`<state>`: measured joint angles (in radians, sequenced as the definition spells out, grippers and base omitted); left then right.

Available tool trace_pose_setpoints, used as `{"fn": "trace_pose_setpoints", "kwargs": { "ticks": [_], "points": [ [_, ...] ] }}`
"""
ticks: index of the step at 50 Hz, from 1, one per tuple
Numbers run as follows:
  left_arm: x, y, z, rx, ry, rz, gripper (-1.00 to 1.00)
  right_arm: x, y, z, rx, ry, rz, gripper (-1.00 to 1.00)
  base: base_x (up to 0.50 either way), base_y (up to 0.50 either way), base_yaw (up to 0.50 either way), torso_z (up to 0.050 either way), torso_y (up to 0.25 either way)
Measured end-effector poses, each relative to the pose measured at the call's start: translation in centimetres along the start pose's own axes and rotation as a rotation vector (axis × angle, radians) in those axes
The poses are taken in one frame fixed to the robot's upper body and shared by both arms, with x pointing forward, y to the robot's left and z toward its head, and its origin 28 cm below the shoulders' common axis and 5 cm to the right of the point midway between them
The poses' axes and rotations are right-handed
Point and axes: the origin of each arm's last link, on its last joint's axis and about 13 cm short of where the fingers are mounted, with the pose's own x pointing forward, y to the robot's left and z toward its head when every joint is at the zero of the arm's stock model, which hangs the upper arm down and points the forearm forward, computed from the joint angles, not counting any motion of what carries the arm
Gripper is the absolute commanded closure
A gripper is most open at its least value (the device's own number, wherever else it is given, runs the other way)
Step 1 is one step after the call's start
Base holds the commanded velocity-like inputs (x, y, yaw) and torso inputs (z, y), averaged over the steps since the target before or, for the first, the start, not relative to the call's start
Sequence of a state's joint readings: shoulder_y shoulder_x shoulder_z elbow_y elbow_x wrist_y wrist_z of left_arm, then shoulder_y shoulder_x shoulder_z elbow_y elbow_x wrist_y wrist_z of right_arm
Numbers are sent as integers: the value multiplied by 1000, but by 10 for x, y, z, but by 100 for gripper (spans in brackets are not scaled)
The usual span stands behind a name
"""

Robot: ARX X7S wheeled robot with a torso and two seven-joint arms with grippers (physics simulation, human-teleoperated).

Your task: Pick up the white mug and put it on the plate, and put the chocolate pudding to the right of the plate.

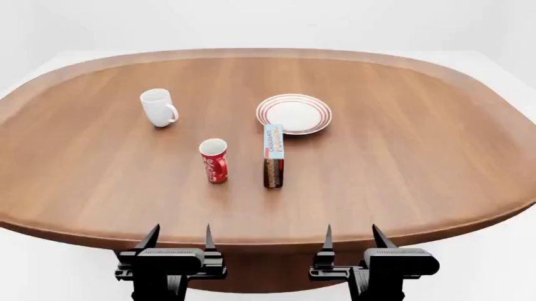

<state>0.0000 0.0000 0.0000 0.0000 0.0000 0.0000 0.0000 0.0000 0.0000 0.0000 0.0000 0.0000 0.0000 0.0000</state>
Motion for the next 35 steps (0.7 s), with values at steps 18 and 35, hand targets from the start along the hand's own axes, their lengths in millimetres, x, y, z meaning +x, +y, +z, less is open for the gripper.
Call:
{"fn": "trace_pose_setpoints", "kwargs": {
  "ticks": [18, 35],
  "points": [
    [0, 0, 0, -11, 5, -9, -100, 0, 0, 0, -11, 7, 2, -100, 0, 0, 0, 0, 0],
    [1, -2, 0, 14, 20, -9, -100, 0, 0, 0, -37, 22, -7, -100, 0, 0, 0, 0, 0]
  ]
}}
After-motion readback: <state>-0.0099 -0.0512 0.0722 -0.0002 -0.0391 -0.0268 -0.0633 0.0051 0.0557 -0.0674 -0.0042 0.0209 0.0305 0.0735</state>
